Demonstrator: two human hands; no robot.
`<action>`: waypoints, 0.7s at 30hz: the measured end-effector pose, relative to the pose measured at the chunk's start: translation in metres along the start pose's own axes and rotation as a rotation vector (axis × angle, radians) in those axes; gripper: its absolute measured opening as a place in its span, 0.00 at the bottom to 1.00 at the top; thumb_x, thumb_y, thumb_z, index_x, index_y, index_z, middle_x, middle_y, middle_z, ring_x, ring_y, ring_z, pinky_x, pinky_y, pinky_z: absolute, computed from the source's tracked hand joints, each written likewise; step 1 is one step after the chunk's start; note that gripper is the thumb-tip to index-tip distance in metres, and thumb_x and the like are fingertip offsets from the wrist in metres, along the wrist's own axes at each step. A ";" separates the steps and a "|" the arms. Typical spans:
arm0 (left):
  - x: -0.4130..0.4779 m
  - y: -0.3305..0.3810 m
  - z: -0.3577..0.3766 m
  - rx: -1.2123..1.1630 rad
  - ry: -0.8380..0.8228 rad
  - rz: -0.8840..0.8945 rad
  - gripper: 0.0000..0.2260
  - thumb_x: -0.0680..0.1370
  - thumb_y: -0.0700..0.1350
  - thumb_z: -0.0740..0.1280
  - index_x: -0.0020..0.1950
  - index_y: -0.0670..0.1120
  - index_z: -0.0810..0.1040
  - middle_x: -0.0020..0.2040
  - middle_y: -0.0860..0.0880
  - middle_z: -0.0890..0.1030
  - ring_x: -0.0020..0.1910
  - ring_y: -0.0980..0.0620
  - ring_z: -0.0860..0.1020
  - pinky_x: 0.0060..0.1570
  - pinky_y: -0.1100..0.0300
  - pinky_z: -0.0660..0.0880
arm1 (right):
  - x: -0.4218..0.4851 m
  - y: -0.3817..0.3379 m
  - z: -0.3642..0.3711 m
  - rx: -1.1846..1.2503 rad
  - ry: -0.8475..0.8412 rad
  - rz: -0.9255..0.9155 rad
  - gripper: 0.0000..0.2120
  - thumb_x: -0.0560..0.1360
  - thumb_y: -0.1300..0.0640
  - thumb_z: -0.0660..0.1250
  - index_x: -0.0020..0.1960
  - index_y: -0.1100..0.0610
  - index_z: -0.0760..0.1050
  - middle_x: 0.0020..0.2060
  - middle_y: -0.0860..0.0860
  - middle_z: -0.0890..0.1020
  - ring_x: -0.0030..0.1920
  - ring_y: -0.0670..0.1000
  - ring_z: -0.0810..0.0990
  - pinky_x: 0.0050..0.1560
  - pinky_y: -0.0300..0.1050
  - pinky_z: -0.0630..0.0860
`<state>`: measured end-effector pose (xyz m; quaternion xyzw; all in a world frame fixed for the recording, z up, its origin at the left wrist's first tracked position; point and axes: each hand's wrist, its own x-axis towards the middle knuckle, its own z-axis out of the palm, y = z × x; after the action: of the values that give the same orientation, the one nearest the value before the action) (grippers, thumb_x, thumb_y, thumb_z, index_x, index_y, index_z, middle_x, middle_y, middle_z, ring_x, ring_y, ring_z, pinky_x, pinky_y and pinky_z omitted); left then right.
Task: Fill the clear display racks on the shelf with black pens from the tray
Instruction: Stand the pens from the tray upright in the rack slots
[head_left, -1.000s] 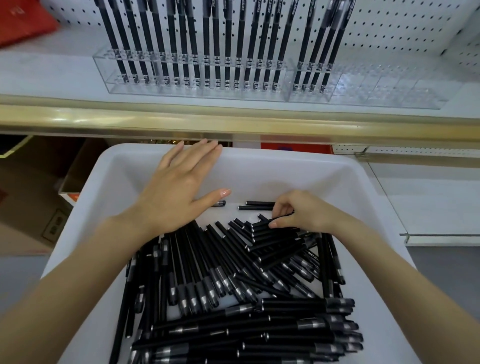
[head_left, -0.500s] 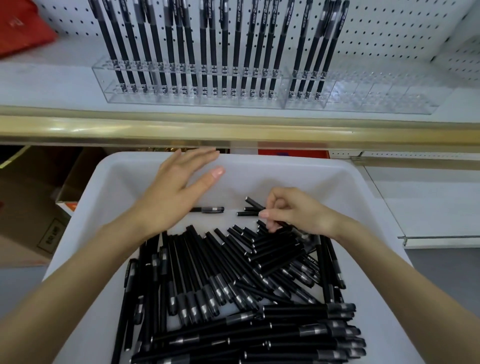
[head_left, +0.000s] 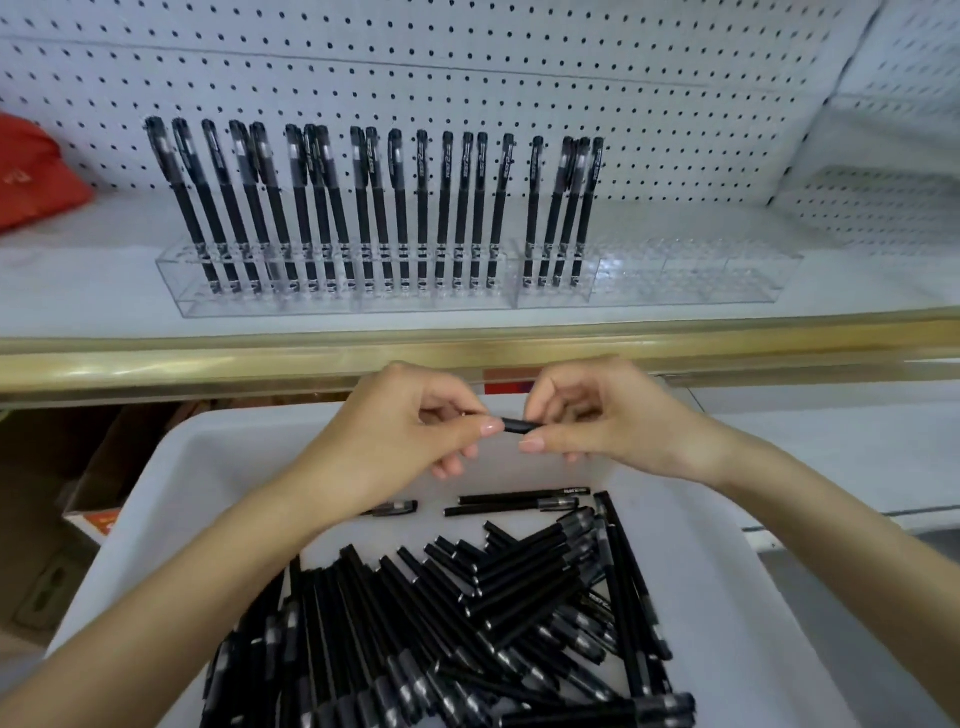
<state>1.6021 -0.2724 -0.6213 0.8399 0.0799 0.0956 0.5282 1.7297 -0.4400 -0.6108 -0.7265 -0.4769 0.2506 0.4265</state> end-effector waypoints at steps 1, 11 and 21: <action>0.003 0.002 0.000 -0.043 0.013 -0.007 0.03 0.72 0.42 0.72 0.39 0.47 0.83 0.32 0.48 0.83 0.28 0.56 0.78 0.30 0.65 0.75 | -0.001 -0.002 -0.009 -0.032 -0.008 0.011 0.13 0.65 0.53 0.73 0.42 0.62 0.79 0.32 0.55 0.83 0.29 0.47 0.78 0.33 0.39 0.76; 0.026 0.016 0.018 -0.172 0.099 -0.057 0.02 0.71 0.37 0.73 0.40 0.42 0.82 0.36 0.44 0.84 0.32 0.54 0.81 0.33 0.66 0.77 | -0.007 -0.007 -0.092 0.157 0.135 0.162 0.09 0.64 0.57 0.73 0.43 0.59 0.82 0.32 0.52 0.82 0.32 0.46 0.78 0.35 0.35 0.76; 0.048 0.036 0.040 -0.339 0.042 -0.090 0.10 0.76 0.44 0.65 0.45 0.41 0.84 0.36 0.43 0.84 0.31 0.53 0.81 0.33 0.64 0.78 | -0.005 -0.004 -0.111 0.411 0.359 0.103 0.15 0.59 0.60 0.74 0.46 0.55 0.82 0.42 0.57 0.84 0.40 0.47 0.81 0.38 0.36 0.77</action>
<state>1.6596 -0.3109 -0.6023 0.7323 0.1113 0.1016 0.6641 1.8113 -0.4862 -0.5508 -0.6810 -0.2954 0.2305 0.6292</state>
